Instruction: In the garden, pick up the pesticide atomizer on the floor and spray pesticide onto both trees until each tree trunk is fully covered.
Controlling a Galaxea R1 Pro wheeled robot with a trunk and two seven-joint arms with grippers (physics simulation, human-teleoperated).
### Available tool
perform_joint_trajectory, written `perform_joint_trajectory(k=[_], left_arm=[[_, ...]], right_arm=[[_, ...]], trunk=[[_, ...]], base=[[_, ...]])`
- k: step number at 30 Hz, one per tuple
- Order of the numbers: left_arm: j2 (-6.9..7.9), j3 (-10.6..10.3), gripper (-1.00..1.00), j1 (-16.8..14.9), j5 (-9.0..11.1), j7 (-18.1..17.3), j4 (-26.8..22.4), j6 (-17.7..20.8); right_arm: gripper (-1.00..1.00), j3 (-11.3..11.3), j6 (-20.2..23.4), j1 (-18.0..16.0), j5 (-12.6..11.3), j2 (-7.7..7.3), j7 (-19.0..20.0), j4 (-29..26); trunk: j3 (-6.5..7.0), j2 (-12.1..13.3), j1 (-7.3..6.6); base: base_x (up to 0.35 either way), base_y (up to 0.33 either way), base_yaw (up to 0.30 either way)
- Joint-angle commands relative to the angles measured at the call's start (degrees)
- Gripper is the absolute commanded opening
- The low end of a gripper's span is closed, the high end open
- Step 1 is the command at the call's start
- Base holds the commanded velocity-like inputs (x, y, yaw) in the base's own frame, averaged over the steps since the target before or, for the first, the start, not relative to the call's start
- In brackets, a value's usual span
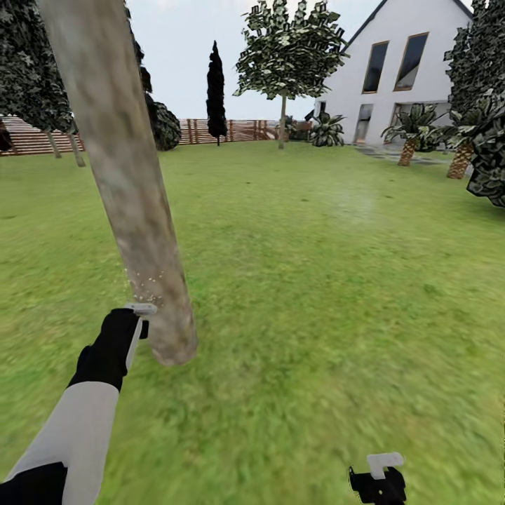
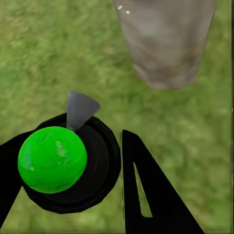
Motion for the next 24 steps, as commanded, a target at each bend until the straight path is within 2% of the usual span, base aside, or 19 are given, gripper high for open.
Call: perform_joint_trajectory(k=[1,15,24], left_arm=[[-0.01,0.0,-1.0,0.0,0.1,0.3,0.2,0.2],[0.21,-0.1,-1.0,0.1,0.0,0.5,0.4,-0.1],[0.52,-0.1,-1.0,0.2,0.0,1.1,0.4,-0.4]], right_arm=[[1.0,-0.4,-0.3,0.0,0.6,0.01,-0.2,0.1],[1.0,-0.4,-0.2,0.0,0.6,-0.26,-0.2,0.1],[1.0,-0.4,-0.2,0.0,0.6,-0.21,-0.2,0.1]], trunk=[[-0.05,0.0,0.0],[-0.05,0.0,0.0],[-0.05,0.0,0.0]], base=[[0.142,-0.268,0.01],[0.16,-0.262,0.007],[0.189,-0.237,0.253]])
